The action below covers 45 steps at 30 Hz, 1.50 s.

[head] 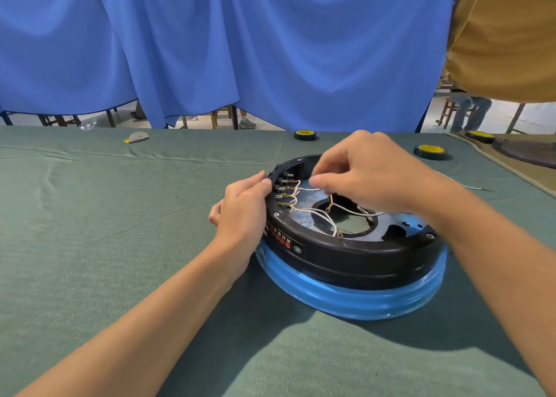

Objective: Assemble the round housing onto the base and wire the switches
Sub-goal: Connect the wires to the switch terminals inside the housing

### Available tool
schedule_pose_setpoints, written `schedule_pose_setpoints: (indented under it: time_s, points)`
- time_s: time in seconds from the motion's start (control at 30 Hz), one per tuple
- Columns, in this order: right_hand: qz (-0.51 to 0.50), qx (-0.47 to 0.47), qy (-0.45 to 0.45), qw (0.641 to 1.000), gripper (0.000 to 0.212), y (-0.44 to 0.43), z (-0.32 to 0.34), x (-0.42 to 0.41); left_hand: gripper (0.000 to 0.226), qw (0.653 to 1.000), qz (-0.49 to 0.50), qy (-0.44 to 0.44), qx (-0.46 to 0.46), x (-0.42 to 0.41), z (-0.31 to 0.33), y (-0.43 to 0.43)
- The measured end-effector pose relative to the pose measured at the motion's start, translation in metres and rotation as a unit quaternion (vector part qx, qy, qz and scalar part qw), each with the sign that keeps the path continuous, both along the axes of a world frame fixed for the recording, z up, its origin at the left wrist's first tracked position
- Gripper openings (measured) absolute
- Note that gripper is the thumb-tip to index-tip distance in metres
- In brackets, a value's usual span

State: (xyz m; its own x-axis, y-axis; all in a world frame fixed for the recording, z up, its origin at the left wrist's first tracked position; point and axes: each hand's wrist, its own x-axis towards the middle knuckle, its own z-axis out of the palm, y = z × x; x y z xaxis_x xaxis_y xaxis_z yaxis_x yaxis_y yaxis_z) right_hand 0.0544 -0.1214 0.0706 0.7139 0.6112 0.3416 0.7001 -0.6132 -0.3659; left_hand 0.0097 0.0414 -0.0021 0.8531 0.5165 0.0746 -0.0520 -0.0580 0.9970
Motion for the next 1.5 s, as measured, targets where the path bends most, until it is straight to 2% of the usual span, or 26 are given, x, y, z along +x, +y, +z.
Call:
schedule_pose_setpoints:
  time_s: [0.13,0.23,0.3,0.4,0.43,0.53,0.6,0.63,0.67,0.73,0.83,0.87,0.97,1.03,1.1,1.17,1.27,1.33,1.4,1.5]
  points:
    - [-0.101,0.005,-0.008,0.995,0.013,-0.03,0.0,0.009,0.052,1.0,-0.005,0.008,0.015,0.001,0.002,0.002]
    - [-0.201,0.005,-0.049,0.978,0.014,-0.048,-0.011,0.01,0.059,1.0,-0.006,0.009,0.02,0.001,0.005,0.001]
    - [-0.236,0.071,-0.041,0.968,0.014,-0.053,-0.023,0.011,0.058,1.0,0.001,0.013,0.025,0.002,0.006,0.001]
    - [-0.245,0.26,0.089,0.93,0.012,-0.051,-0.035,0.011,0.043,0.999,0.005,0.026,0.043,0.003,0.007,0.002]
    - [-0.245,0.297,0.108,0.917,0.012,-0.05,-0.037,0.012,0.042,0.998,0.0,0.029,0.049,0.003,0.008,0.003]
    - [-0.26,0.33,0.119,0.9,0.014,-0.042,-0.04,0.014,0.049,0.996,-0.004,0.039,0.075,0.001,0.018,0.005]
    - [-0.271,0.339,0.122,0.892,0.016,-0.035,-0.042,0.015,0.028,0.99,0.009,0.043,0.133,0.001,0.025,0.007]
    - [-0.273,0.348,0.13,0.888,0.017,-0.031,-0.042,0.015,0.018,0.979,0.031,0.056,0.191,0.001,0.029,0.008]
    - [-0.272,0.362,0.144,0.88,0.016,-0.026,-0.042,0.015,0.02,0.959,0.053,0.065,0.269,0.002,0.032,0.007]
    - [-0.257,0.416,0.197,0.849,0.013,-0.018,-0.04,0.013,0.023,0.896,0.07,0.057,0.435,0.0,0.041,-0.005]
    - [-0.219,0.497,0.29,0.788,0.007,-0.009,-0.037,0.01,0.031,0.809,0.024,0.035,0.587,-0.001,0.05,-0.033]
    - [-0.206,0.517,0.316,0.769,0.004,-0.01,-0.035,0.009,0.032,0.788,0.004,0.035,0.615,-0.001,0.052,-0.043]
    - [-0.15,0.568,0.38,0.715,0.009,-0.024,-0.03,0.01,0.033,0.765,-0.049,0.035,0.641,-0.003,0.053,-0.074]
    - [-0.11,0.578,0.403,0.701,0.015,-0.04,-0.028,0.016,0.033,0.749,-0.077,0.032,0.658,0.0,0.05,-0.091]
    - [-0.097,0.552,0.403,0.723,0.015,-0.058,-0.028,0.022,0.034,0.739,-0.084,0.031,0.668,0.004,0.047,-0.103]
    - [-0.127,0.491,0.364,0.781,0.013,-0.075,-0.033,0.031,0.037,0.718,-0.071,0.027,0.692,0.01,0.047,-0.111]
    - [-0.207,0.368,0.243,0.873,0.015,-0.1,-0.044,0.055,0.039,0.674,-0.076,0.04,0.734,0.022,0.047,-0.12]
    - [-0.257,0.263,0.141,0.919,0.017,-0.115,-0.054,0.073,0.035,0.67,-0.112,0.057,0.732,0.033,0.049,-0.123]
    - [-0.285,0.172,0.053,0.941,0.018,-0.124,-0.065,0.085,0.035,0.674,-0.153,0.079,0.718,0.044,0.049,-0.124]
    - [-0.278,0.107,0.004,0.955,0.02,-0.128,-0.077,0.097,0.046,0.659,-0.205,0.103,0.716,0.054,0.044,-0.122]
